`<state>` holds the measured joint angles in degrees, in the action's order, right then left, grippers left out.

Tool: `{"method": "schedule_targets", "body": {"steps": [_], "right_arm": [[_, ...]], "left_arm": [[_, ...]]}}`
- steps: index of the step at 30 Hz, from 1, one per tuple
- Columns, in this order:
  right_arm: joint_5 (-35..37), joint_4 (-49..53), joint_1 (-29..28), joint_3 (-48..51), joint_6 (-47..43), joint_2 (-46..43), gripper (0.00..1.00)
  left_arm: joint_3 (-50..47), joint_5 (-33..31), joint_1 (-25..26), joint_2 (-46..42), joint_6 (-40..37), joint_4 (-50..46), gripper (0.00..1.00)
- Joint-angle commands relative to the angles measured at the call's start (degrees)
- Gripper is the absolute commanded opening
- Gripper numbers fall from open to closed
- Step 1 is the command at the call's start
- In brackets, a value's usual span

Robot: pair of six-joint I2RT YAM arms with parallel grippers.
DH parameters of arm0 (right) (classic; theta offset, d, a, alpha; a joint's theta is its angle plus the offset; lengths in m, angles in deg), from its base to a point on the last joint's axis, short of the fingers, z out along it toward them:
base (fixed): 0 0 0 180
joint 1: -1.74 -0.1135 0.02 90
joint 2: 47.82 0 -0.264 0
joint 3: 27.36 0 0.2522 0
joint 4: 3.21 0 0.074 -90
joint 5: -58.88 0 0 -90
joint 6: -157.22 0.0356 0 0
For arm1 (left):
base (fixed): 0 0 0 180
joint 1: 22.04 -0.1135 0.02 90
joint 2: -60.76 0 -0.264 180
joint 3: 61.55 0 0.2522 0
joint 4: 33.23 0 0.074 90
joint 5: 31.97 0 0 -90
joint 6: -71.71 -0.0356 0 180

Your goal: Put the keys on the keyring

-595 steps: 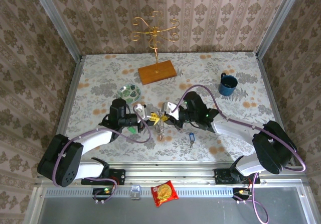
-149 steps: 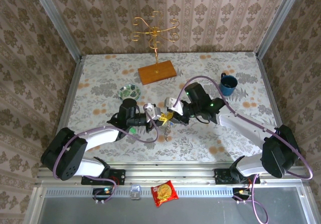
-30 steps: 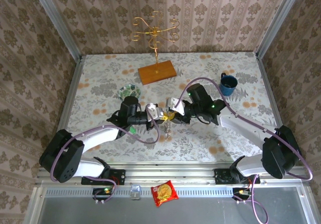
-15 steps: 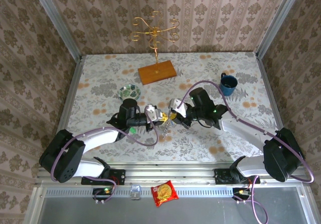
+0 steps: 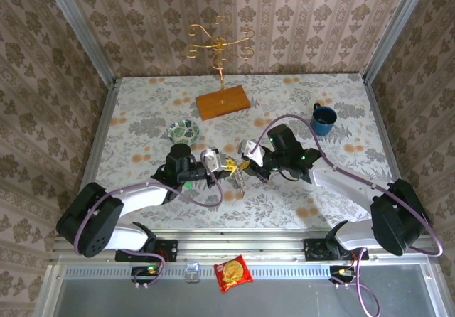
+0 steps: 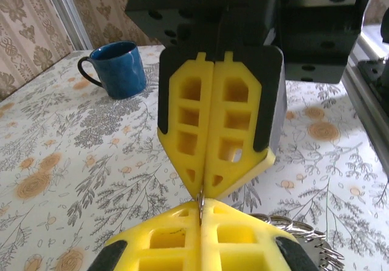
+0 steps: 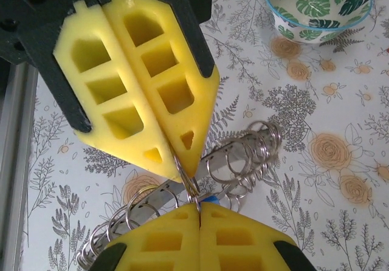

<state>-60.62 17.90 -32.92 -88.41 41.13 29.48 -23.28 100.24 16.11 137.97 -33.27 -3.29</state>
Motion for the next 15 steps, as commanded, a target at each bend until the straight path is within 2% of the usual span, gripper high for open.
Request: {"method": "schedule_targets", "body": {"steps": [1,3,6,15], "right_arm": [[-2.5,-3.3,0.5,0.8,2.4,-2.4,0.0],[-2.7,-5.0,1.1,1.8,2.5,-4.2,0.06],[-2.4,-6.5,1.9,3.0,2.7,-4.9,0.22],[-6.8,-11.4,1.9,3.7,4.7,-3.1,0.27]], "left_arm": [[-1.3,1.1,-0.5,1.4,6.7,12.5,0.0],[-2.0,0.7,-0.7,1.6,7.7,14.5,0.0],[-2.3,1.2,-1.1,1.6,8.6,15.5,0.0],[-2.3,3.5,-1.2,2.0,10.0,15.6,0.0]]}}
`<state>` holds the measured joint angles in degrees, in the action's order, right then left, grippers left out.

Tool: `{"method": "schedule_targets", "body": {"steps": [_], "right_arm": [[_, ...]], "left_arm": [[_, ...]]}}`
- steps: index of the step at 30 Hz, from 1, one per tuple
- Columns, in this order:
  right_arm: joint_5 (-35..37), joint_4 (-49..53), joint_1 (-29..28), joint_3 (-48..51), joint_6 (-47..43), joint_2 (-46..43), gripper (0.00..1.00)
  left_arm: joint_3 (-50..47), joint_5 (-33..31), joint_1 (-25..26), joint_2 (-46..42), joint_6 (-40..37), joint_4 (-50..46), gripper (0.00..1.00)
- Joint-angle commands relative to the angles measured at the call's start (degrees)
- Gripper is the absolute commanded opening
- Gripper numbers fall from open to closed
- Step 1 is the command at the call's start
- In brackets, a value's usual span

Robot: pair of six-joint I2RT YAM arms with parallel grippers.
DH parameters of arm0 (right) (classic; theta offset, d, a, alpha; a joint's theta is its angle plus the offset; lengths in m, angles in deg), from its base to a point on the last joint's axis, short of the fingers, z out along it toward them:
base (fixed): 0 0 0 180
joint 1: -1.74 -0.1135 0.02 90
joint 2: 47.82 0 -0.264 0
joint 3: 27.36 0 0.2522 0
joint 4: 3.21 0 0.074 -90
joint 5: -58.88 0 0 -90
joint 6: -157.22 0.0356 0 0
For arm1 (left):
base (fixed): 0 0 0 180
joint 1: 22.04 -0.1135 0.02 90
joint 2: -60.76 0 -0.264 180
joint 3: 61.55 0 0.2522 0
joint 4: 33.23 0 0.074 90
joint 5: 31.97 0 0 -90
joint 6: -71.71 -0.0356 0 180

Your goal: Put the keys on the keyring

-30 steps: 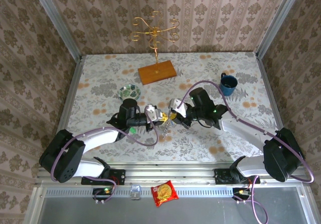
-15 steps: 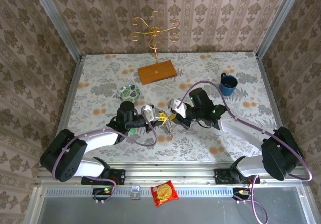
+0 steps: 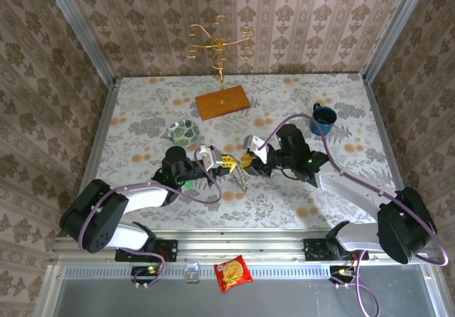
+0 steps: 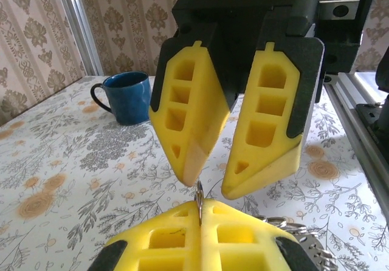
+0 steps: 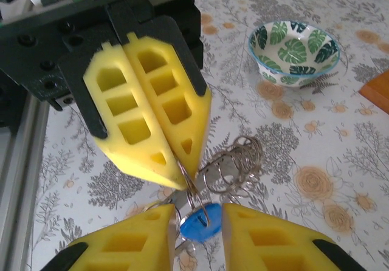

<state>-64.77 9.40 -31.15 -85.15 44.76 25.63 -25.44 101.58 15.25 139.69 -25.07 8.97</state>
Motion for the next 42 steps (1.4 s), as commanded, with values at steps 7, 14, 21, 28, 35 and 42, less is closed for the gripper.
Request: {"method": "schedule_targets", "body": {"steps": [7,14,21,28,35,42], "right_arm": [[-2.6,-1.6,0.1,0.2,0.0,1.3,0.15],[-1.6,4.0,0.3,-0.6,-3.2,1.4,0.15],[-1.5,3.9,0.3,-0.9,-2.8,1.4,0.11],[-2.3,3.0,0.6,-1.7,-2.1,1.5,0.0],[0.1,6.6,1.4,-3.4,-2.2,7.6,0.0],[-2.5,1.6,1.6,-0.9,0.0,3.6,0.0]], "left_arm": [[0.2,2.2,-0.4,0.4,1.6,3.1,0.0],[0.3,2.5,-0.6,0.2,1.2,2.7,0.0],[0.4,2.8,-0.6,0.1,1.0,2.2,0.0],[0.5,3.2,-0.6,-0.1,0.9,2.2,0.0],[1.1,4.4,-0.6,-0.8,1.4,2.5,0.0],[0.4,3.5,-0.5,-0.8,0.8,2.4,0.0]]}}
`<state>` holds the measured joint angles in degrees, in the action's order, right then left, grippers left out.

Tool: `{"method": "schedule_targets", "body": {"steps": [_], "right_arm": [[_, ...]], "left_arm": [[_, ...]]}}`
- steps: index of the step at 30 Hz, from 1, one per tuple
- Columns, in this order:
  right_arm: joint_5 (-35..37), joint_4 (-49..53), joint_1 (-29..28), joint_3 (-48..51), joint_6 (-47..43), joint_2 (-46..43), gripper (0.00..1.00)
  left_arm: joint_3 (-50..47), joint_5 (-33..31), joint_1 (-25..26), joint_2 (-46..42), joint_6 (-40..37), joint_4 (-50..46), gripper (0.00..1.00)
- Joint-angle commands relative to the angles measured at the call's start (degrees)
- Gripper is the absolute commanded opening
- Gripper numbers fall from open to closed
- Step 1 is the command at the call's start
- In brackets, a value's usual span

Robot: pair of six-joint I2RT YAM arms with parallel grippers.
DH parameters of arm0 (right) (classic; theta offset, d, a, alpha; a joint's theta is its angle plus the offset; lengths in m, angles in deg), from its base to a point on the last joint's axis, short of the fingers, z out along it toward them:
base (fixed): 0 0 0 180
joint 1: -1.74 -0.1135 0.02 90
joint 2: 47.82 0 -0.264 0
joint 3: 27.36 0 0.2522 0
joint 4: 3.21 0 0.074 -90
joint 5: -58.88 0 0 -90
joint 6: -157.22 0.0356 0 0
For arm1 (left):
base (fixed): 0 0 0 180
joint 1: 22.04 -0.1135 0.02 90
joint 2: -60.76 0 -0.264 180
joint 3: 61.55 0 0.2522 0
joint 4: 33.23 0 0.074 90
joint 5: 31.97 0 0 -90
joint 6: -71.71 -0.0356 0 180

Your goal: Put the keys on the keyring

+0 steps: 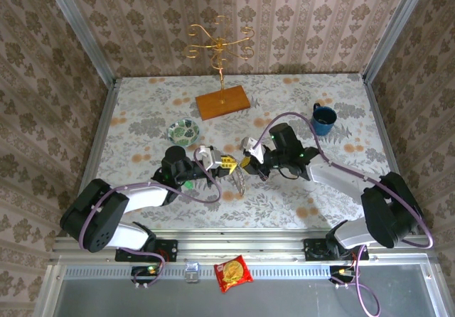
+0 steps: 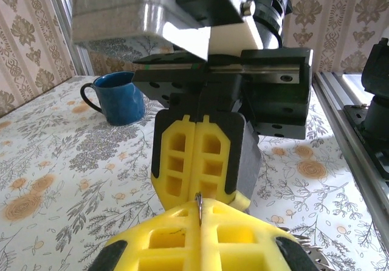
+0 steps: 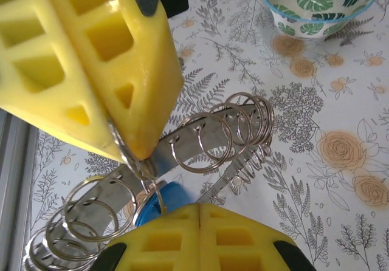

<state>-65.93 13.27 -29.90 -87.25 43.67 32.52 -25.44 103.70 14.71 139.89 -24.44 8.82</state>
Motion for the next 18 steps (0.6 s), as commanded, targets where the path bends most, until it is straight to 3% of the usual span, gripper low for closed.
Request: {"method": "schedule_targets", "body": {"steps": [1,3,7,18], "right_arm": [[-1.3,-2.8,0.5,1.9,1.0,-4.3,0.03],[-0.9,-4.2,0.8,3.5,1.0,-6.2,0.17],[-3.5,-5.4,1.1,5.2,0.9,-7.9,0.24],[-7.7,-11.0,0.7,3.0,4.3,-3.5,0.27]], "left_arm": [[0.3,1.4,0.1,-0.9,0.3,2.7,0.0],[0.1,1.4,0.1,-0.4,0.8,3.5,0.0],[0.1,2.0,0.0,0.7,2.4,5.9,0.0],[0.7,3.6,-0.1,1.7,4.7,8.2,0.0]]}}
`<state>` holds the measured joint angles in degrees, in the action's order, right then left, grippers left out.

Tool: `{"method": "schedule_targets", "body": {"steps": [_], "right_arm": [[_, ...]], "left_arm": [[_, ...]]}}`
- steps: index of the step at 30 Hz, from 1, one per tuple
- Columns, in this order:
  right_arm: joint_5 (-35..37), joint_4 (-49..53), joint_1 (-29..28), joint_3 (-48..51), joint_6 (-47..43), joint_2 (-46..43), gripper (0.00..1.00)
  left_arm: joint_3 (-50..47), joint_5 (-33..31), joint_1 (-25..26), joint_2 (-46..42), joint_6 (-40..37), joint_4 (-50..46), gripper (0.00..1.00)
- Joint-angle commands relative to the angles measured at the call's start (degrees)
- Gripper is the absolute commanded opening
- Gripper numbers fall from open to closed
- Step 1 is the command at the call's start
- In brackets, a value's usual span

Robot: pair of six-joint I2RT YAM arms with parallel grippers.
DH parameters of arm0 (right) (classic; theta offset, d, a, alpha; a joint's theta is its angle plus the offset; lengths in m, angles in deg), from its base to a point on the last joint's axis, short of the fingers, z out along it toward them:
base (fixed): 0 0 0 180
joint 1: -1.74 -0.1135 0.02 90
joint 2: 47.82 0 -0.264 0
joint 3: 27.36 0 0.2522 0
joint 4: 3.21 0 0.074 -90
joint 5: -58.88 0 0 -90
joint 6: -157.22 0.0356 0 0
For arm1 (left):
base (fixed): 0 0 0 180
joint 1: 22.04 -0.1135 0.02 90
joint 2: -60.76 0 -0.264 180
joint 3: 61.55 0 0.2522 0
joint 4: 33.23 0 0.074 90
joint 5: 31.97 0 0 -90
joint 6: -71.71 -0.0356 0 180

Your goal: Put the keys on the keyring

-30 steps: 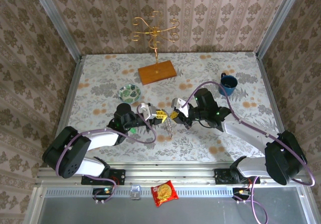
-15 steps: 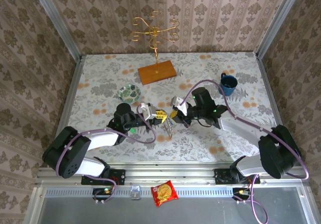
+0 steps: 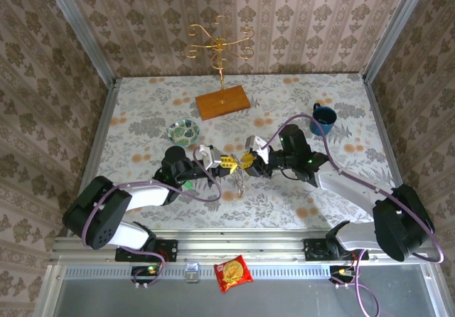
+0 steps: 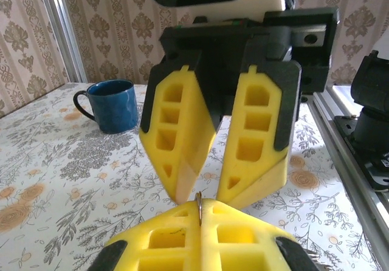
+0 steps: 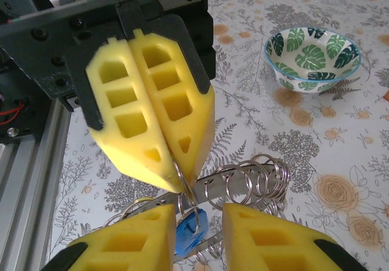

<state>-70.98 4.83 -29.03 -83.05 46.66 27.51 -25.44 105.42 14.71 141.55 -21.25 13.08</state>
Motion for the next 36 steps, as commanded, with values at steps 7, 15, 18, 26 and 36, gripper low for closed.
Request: {"method": "schedule_targets", "body": {"steps": [7,15,18,26,36], "right_arm": [[-4.3,-5.9,-0.4,-1.4,2.7,3.3,0.24],[-4.0,-6.6,-0.4,-1.4,2.3,3.1,0.09],[-3.8,-3.9,-0.4,-2.3,0.8,2.7,0.0],[0.8,15.2,-2.0,-8.9,-10.6,2.5,0.0],[6.7,29.6,-6.2,-18.1,-19.3,6.4,0.0]], "left_arm": [[0.9,2.3,-0.1,1.0,2.1,4.6,0.0],[0.9,2.3,-0.1,1.2,2.0,4.1,0.0],[0.9,1.5,-0.3,1.0,1.7,3.0,0.03],[3.6,-0.8,-0.2,-3.8,-7.8,-15.9,0.23],[8.9,-2.6,1.5,-5.2,-18.3,-34.2,0.17]]}}
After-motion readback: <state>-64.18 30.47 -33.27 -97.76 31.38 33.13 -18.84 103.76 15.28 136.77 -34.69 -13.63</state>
